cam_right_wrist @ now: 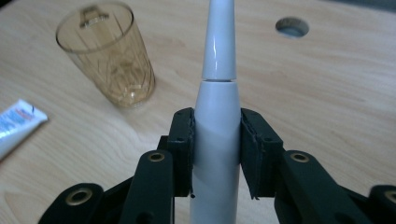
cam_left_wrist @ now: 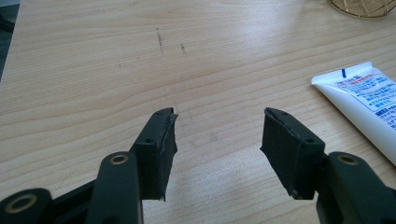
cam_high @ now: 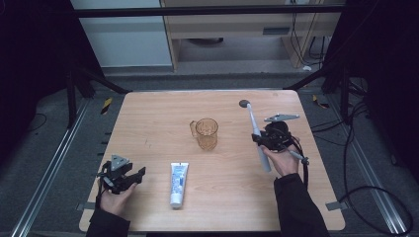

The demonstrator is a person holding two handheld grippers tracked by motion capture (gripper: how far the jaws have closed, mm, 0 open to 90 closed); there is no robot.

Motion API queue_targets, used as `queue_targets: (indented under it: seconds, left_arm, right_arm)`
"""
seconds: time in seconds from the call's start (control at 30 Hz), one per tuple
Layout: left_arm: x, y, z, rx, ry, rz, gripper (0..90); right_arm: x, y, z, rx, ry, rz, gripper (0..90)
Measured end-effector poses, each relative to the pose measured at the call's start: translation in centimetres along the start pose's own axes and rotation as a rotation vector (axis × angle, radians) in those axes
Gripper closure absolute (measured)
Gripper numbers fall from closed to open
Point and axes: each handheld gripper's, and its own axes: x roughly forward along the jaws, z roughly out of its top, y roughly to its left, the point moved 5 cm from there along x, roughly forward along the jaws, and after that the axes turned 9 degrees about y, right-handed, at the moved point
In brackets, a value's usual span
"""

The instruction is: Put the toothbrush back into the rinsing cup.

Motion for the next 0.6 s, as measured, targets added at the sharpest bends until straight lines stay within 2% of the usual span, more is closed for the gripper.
queue_targets:
  seconds: [0.07, 0.47, 0.6]
  left_arm:
    - [0.0, 0.0, 0.0, 0.001, 0.001, 0.001, 43.8]
    - [0.0, 0.0, 0.0, 0.000, -0.003, 0.003, 43.8]
    - [0.0, 0.0, 0.0, -0.002, -0.004, 0.003, 43.8]
  right_arm:
    - [-0.5, 0.0, 0.2, 0.017, -0.054, -0.004, 67.4]
    - [-2.5, 0.3, 1.3, 0.096, -0.293, -0.033, 67.3]
    - [-2.7, 0.6, 1.6, 0.104, -0.335, -0.039, 67.3]
